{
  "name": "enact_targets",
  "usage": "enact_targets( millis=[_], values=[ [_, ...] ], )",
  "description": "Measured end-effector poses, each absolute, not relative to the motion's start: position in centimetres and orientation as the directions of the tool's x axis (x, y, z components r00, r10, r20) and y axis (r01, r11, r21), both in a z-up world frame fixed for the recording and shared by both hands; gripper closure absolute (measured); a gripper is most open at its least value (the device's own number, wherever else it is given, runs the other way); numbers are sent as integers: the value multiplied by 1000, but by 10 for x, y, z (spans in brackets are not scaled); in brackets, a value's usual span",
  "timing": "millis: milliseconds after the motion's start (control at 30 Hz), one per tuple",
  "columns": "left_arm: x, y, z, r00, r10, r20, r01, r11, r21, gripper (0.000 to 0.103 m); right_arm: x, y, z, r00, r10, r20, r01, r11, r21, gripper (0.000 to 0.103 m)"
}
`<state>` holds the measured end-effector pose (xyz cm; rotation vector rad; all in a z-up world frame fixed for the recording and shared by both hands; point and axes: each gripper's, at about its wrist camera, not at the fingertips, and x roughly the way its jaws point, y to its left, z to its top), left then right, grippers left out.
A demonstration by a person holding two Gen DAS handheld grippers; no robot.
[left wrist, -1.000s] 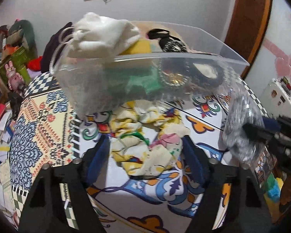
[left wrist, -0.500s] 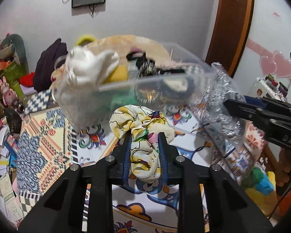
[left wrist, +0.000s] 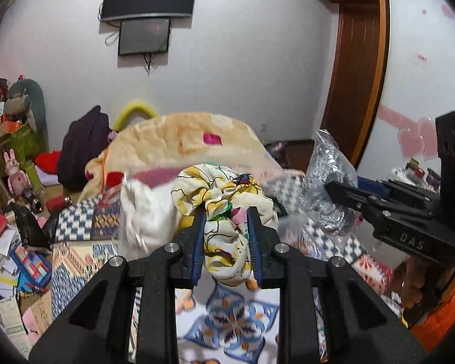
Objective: Organize soft objects
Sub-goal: 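Drop the scrunchie and scrubber bag into the clear box and open both grippers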
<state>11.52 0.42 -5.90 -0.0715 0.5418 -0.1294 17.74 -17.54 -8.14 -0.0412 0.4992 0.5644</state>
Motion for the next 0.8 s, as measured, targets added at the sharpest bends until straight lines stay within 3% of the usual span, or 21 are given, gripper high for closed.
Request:
enact_targets(
  millis=[300,800],
  values=[
    [150,4,-61,854,-98,-511,62,994,-87,77,201,-166,-80,749,484,-453,-508,858,76,72],
    [203,6,-111,786,-87,-612,34,995,-97,77,238,-141,-123,679,456,-575,-492,864,104,70]
  ],
)
